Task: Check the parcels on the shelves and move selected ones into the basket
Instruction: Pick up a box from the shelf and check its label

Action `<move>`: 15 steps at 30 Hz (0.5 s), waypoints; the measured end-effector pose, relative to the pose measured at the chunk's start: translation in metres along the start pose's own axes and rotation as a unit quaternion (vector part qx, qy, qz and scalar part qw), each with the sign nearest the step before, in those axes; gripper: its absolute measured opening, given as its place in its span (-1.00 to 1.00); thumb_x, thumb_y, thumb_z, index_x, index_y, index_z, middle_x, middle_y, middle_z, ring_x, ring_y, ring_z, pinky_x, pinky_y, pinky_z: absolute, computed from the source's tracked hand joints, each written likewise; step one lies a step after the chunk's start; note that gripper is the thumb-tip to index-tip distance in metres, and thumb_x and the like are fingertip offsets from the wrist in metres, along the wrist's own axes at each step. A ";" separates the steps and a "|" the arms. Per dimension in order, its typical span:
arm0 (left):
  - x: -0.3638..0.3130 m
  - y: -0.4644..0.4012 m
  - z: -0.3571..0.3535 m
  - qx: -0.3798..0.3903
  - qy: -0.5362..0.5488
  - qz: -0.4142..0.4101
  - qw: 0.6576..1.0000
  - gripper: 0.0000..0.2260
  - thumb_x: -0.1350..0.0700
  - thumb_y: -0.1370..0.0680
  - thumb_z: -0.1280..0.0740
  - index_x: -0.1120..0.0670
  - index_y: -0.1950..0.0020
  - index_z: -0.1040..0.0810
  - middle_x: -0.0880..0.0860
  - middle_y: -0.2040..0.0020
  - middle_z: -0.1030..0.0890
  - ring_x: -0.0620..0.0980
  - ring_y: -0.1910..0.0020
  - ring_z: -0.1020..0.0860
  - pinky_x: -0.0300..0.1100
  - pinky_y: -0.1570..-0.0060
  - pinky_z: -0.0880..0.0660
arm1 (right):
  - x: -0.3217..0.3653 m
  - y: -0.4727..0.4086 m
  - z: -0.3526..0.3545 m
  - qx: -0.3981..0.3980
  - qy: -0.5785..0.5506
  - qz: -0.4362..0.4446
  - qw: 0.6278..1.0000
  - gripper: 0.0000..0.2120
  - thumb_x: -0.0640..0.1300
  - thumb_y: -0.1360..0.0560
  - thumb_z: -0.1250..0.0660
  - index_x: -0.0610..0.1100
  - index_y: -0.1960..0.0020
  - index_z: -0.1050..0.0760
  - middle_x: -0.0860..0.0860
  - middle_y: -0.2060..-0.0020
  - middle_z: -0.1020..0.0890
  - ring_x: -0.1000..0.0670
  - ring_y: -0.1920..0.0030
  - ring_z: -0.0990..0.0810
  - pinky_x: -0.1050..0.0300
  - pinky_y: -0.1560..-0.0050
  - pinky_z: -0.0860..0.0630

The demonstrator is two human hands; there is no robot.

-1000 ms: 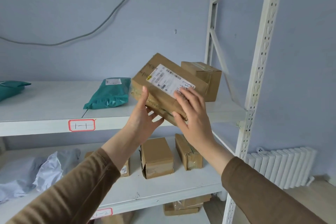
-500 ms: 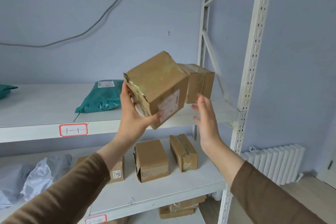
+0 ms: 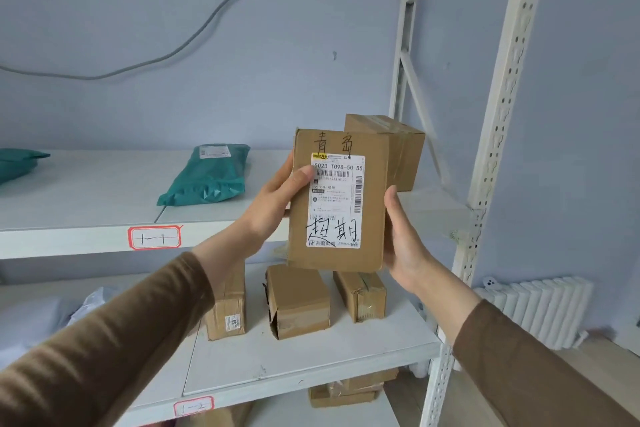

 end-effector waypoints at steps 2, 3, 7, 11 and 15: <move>0.001 -0.001 0.000 -0.012 0.014 0.027 0.999 -0.68 -0.26 -0.66 -0.19 -0.24 -0.36 -0.53 -0.24 -0.08 -0.73 -0.25 -0.05 -0.69 -0.16 0.00 -0.52 | -0.001 0.002 -0.005 0.018 0.020 0.002 1.000 -0.18 0.56 -0.32 -0.30 0.28 -0.51 -0.36 0.17 -0.37 -0.61 0.03 -0.43 -0.53 -0.12 -0.43 -0.44; 0.003 -0.001 0.001 -0.016 0.021 0.044 0.999 -0.66 -0.29 -0.64 -0.18 -0.24 -0.34 -0.54 -0.23 -0.09 -0.74 -0.21 -0.08 -0.69 -0.17 0.01 -0.52 | 0.000 0.002 -0.006 0.016 0.024 0.010 1.000 -0.25 0.48 -0.36 -0.34 0.28 -0.50 -0.36 0.18 -0.35 -0.62 0.06 -0.40 -0.56 -0.05 -0.34 -0.51; 0.019 0.002 0.001 -0.008 0.051 0.091 0.995 -0.46 -0.46 -0.55 -0.17 -0.20 -0.39 -0.54 -0.13 -0.21 -0.72 -0.04 -0.23 -0.66 0.01 -0.25 -0.55 | 0.006 0.004 -0.004 -0.004 -0.014 0.034 0.999 -0.46 0.20 -0.50 -0.34 0.11 -0.45 -0.45 0.11 -0.22 -0.71 0.15 -0.13 -0.71 0.24 0.14 -0.64; 0.037 0.014 -0.013 0.031 0.079 0.109 0.990 -0.25 -0.60 -0.40 -0.19 -0.24 -0.47 -0.48 -0.12 -0.36 -0.63 -0.02 -0.36 -0.59 0.15 -0.38 -0.48 | 0.006 0.009 0.006 -0.028 -0.025 0.029 0.999 -0.43 0.24 -0.47 -0.32 0.08 -0.43 -0.46 0.09 -0.23 -0.71 0.09 -0.18 -0.71 0.16 0.08 -0.64; 0.052 0.034 -0.057 0.095 0.086 0.102 0.987 -0.38 -0.50 -0.48 -0.21 -0.33 -0.50 -0.39 -0.22 -0.39 -0.58 -0.09 -0.41 -0.53 0.08 -0.33 -0.51 | -0.007 0.022 0.035 -0.073 -0.029 0.018 0.997 -0.43 0.30 -0.49 -0.39 0.11 -0.42 -0.44 0.07 -0.22 -0.71 0.01 -0.25 -0.68 -0.06 -0.15 -0.63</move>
Point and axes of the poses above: each hand's wrist, its own y-axis away from the middle knuckle, its own z-axis out of the back of the hand, x = y × z, the point moved 7 cm from there along -y, towards the middle knuckle
